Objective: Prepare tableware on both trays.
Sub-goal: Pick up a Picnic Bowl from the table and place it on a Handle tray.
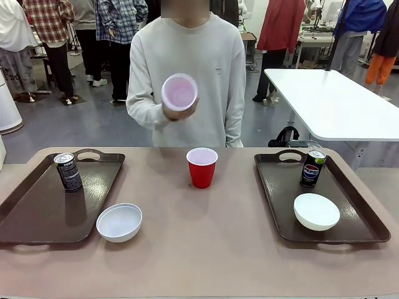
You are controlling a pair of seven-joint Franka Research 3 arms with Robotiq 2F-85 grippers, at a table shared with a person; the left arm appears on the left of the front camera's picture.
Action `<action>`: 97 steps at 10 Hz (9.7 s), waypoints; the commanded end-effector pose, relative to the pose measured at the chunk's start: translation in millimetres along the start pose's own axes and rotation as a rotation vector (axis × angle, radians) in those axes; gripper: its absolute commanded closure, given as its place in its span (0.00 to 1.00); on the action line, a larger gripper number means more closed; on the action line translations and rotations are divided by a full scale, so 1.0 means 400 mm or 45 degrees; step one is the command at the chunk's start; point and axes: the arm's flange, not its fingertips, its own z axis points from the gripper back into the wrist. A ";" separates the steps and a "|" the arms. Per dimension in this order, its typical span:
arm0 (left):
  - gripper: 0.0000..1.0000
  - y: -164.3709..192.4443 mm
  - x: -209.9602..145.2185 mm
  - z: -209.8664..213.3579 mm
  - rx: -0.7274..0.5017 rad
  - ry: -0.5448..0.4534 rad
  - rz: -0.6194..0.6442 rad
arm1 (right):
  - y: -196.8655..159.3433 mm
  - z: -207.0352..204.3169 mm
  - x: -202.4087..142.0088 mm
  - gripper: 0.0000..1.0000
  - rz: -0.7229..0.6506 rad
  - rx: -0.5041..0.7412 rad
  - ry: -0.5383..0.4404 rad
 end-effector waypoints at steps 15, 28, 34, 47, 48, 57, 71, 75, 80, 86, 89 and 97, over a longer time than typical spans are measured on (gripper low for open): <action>0.00 -0.410 0.146 -0.599 0.799 0.277 -0.730 | -0.002 0.008 -0.015 0.00 0.011 -0.001 0.009; 0.00 -0.265 0.003 -0.450 0.759 0.208 -0.596 | -0.002 0.008 -0.015 0.00 0.011 -0.001 0.009; 0.00 -0.314 0.054 -0.488 0.831 0.246 -0.479 | -0.002 0.008 -0.015 0.00 0.011 -0.001 0.009; 0.00 -0.451 0.270 -0.802 1.020 0.653 0.115 | -0.002 0.008 -0.015 0.00 0.011 -0.001 0.009; 0.00 -0.442 0.288 -0.856 1.063 0.670 0.154 | -0.002 0.008 -0.015 0.00 0.011 -0.001 0.009; 0.00 -0.334 0.249 -1.029 1.151 0.686 -0.421 | -0.002 0.008 -0.015 0.00 0.011 -0.001 0.009; 0.89 -0.256 0.216 -1.077 1.101 0.863 -0.713 | -0.002 0.008 -0.015 0.00 0.011 -0.001 0.009; 0.91 -0.257 0.209 -1.067 1.076 0.872 -0.687 | -0.002 0.008 -0.015 0.00 0.011 -0.001 0.009; 1.00 -0.283 0.190 -1.036 1.082 0.829 -0.599 | -0.002 0.008 -0.015 0.00 0.011 -0.001 0.009; 1.00 -0.359 0.066 -0.788 0.687 0.688 -0.400 | -0.002 0.008 -0.015 0.00 0.011 -0.001 0.009; 1.00 -0.198 0.055 -0.698 0.610 0.670 -0.328 | -0.002 0.008 -0.015 0.00 0.011 -0.001 0.009; 1.00 -0.122 0.056 -0.579 1.066 0.475 -0.056 | -0.002 0.008 -0.015 0.00 0.011 -0.001 0.009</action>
